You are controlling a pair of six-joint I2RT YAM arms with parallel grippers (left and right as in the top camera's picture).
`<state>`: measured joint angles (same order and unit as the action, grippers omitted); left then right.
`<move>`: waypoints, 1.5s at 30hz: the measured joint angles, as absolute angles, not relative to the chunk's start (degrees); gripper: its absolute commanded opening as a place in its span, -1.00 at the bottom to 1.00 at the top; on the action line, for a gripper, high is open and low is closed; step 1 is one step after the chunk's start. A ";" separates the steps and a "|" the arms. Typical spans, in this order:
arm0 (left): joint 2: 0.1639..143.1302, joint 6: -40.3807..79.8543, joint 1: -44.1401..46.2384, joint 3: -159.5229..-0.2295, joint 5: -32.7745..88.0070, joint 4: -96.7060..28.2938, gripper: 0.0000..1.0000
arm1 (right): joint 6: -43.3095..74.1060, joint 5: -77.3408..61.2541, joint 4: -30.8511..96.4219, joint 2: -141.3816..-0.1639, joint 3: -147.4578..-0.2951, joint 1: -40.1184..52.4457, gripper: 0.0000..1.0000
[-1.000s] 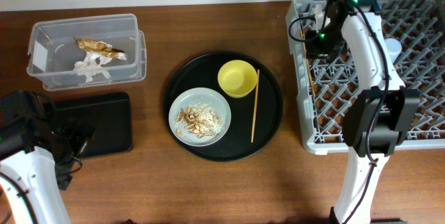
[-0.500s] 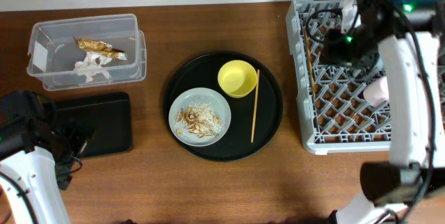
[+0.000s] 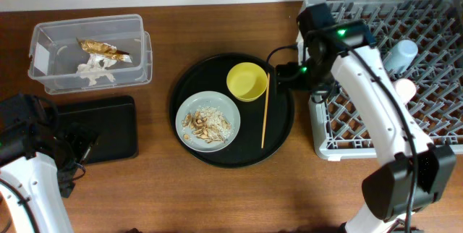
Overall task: Sort waste into correct bins and load items into the dishwasher rack
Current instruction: 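Reach the right gripper back to the remaining chopstick on the tray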
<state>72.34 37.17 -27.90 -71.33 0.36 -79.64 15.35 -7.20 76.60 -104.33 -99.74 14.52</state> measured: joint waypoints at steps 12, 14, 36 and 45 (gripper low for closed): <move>72.34 37.17 -27.90 -71.33 0.36 -79.61 0.98 | 20.36 -13.50 58.37 -104.38 -80.84 14.59 0.07; 72.34 37.17 -27.90 -71.35 0.36 -79.61 0.98 | 21.67 -13.43 54.33 -104.44 -76.93 15.05 0.05; 72.34 37.17 -27.90 -71.33 0.36 -79.61 0.98 | 37.80 6.00 39.35 -110.87 -71.88 28.42 -0.22; 72.34 37.17 -27.90 -71.33 0.36 -79.61 0.98 | 37.95 6.13 38.79 -112.49 -71.88 28.42 -0.28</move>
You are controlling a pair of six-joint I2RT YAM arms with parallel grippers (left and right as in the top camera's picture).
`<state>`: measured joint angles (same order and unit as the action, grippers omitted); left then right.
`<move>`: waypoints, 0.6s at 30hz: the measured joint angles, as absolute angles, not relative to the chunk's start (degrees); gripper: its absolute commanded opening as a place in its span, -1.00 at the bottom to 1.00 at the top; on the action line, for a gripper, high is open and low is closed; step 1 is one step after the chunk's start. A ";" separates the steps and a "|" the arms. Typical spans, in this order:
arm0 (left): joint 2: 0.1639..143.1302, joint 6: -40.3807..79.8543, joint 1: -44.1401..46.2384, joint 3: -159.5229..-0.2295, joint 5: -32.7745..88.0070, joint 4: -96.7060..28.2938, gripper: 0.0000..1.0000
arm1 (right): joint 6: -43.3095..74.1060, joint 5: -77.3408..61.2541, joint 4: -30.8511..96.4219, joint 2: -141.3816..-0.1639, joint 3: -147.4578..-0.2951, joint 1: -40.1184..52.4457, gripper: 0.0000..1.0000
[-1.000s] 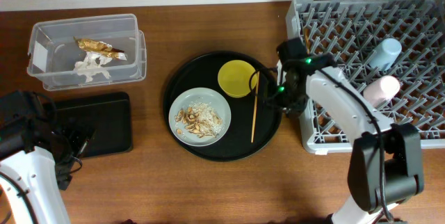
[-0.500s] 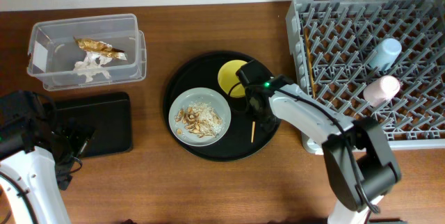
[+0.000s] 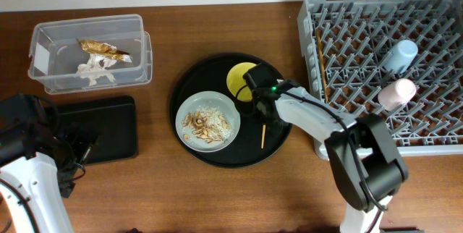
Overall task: Sort waste into correct bins and load items into the dishwasher rack
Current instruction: 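Reach the right gripper back to the remaining chopstick on the tray, then grasp the second chopstick and drop it into the rack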
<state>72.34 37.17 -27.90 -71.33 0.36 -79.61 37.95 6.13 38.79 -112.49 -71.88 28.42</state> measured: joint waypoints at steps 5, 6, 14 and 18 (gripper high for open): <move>72.34 37.17 -27.90 -71.35 0.36 -79.61 0.98 | 38.00 6.63 38.92 -112.55 -71.94 28.42 -0.72; 72.34 37.17 -27.90 -71.33 0.36 -79.61 0.98 | 38.06 6.81 38.92 -112.55 -71.94 28.42 -0.78; 72.34 37.17 -27.90 -71.33 0.36 -79.61 0.98 | 36.05 6.00 50.06 -113.58 -79.83 28.03 -0.92; 72.34 37.17 -27.90 -71.33 0.36 -79.57 0.98 | 33.04 6.63 61.69 -113.75 -92.84 25.91 -0.92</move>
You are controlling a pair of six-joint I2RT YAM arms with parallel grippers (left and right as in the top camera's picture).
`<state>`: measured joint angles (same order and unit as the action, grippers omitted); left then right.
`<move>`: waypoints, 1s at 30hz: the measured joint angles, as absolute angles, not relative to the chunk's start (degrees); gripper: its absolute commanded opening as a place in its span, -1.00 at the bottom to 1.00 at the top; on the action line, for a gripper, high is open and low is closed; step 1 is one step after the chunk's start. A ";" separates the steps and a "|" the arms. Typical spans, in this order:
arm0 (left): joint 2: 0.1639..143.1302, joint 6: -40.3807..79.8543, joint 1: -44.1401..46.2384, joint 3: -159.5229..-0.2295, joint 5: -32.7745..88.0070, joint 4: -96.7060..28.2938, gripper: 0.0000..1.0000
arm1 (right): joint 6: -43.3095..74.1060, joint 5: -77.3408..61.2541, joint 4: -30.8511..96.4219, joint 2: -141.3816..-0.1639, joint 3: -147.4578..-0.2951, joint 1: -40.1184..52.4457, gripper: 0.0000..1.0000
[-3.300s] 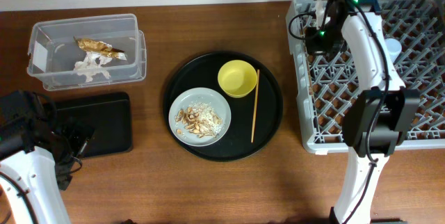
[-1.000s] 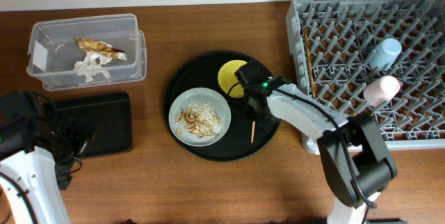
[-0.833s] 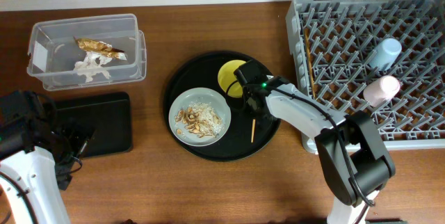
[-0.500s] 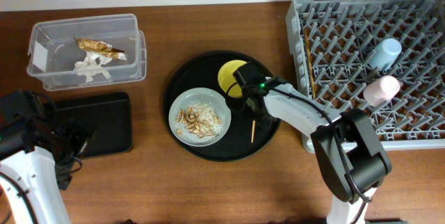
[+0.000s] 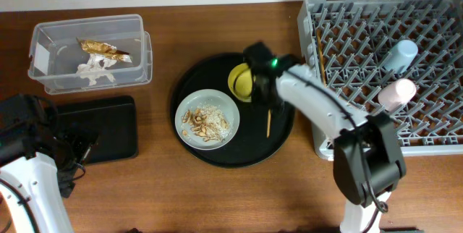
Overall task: Sort waste into correct bins and load items into the dishwasher rack
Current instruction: 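Grasp the second chopstick and drop it into the rack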
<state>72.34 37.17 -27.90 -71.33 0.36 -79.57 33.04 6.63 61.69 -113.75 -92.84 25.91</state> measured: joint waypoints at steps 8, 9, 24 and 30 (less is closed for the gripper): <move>72.34 37.17 -27.90 -71.33 0.38 -79.61 0.98 | 19.68 11.09 73.43 -113.73 -114.13 13.02 -0.92; 72.34 37.17 -27.90 -71.33 0.34 -79.61 0.98 | 17.43 11.11 73.28 -113.73 -114.63 11.38 -0.92; 72.34 37.17 -27.90 -71.33 0.36 -79.59 0.98 | -4.60 0.45 66.02 -113.75 -108.07 1.41 -0.82; 72.34 37.17 -27.90 -71.33 0.36 -79.59 0.98 | -4.89 0.12 62.04 -113.75 -101.06 1.41 -0.81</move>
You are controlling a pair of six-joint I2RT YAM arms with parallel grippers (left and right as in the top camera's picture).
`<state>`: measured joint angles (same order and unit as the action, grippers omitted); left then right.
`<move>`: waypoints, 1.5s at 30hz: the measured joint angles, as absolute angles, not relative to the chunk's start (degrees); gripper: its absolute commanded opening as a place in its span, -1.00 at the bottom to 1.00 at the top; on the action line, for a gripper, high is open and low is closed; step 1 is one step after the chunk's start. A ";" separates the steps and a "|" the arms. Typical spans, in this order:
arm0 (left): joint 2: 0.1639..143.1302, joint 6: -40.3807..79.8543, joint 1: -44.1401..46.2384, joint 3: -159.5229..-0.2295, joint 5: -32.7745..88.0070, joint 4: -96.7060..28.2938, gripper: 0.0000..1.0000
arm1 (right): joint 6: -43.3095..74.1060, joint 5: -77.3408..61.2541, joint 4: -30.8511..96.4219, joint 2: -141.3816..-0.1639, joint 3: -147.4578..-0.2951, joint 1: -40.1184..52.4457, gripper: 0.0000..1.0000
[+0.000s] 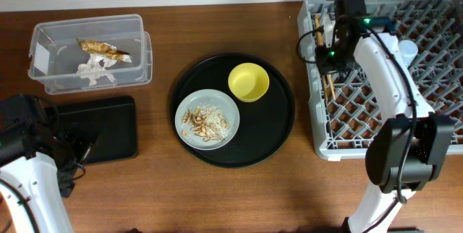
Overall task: Sort waste into correct bins and load items into the dishwasher rack
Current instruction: 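Grasp the second chopstick and drop it into the rack, then reach the right gripper to the yellow bowl rim, then lift the yellow bowl with the right gripper over the rack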
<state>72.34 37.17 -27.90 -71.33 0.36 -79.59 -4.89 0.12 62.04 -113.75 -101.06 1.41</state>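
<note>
My right gripper (330, 53) hangs over the left side of the grey dishwasher rack (434, 140), shut on a wooden chopstick (330, 82) that points down along the rack's tines. Another chopstick (317, 29) lies in the rack just to its left. On the black round tray (278, 128) stand a yellow bowl (248, 82) and a pale plate of food scraps (207, 119). A blue cup (407, 48) and a pink cup are partly hidden behind the arm. My left arm (22, 128) rests at the left edge, its fingers not discernible.
A clear plastic bin (43, 59) with a gold wrapper and crumpled paper stands at the back left. A black flat bin (108, 128) lies in front of it, next to the left arm.
My right gripper was over the tray beside the yellow bowl with the chopstick under it. Now it is over the rack's left side with the chopstick, and the tray holds no chopstick.
First my right gripper was at the rack's left edge while one chopstick lay on the tray. Then it was down on that chopstick, with another chopstick lying in the rack. Then the chopstick sat shifted toward the bowl. Now the gripper holds it over the rack.
</note>
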 measured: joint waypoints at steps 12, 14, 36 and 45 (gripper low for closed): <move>72.34 37.17 -27.90 -71.33 0.36 -79.59 0.98 | -0.43 1.23 65.25 -113.75 -100.60 1.41 -0.07; 72.34 37.17 -27.90 -71.33 0.36 -79.64 0.98 | 0.40 1.17 68.47 -113.78 -101.78 1.41 -0.07; 72.34 37.17 -27.90 -71.33 0.36 -79.61 0.98 | 24.25 0.10 48.51 -126.78 -110.78 31.22 0.26; 72.34 37.17 -27.90 -71.33 0.36 -79.61 0.98 | 29.93 3.88 48.49 -133.99 -110.52 34.04 -0.70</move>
<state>72.34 37.17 -27.90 -71.33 0.36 -79.61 29.93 3.88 48.49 -133.99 -110.52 34.04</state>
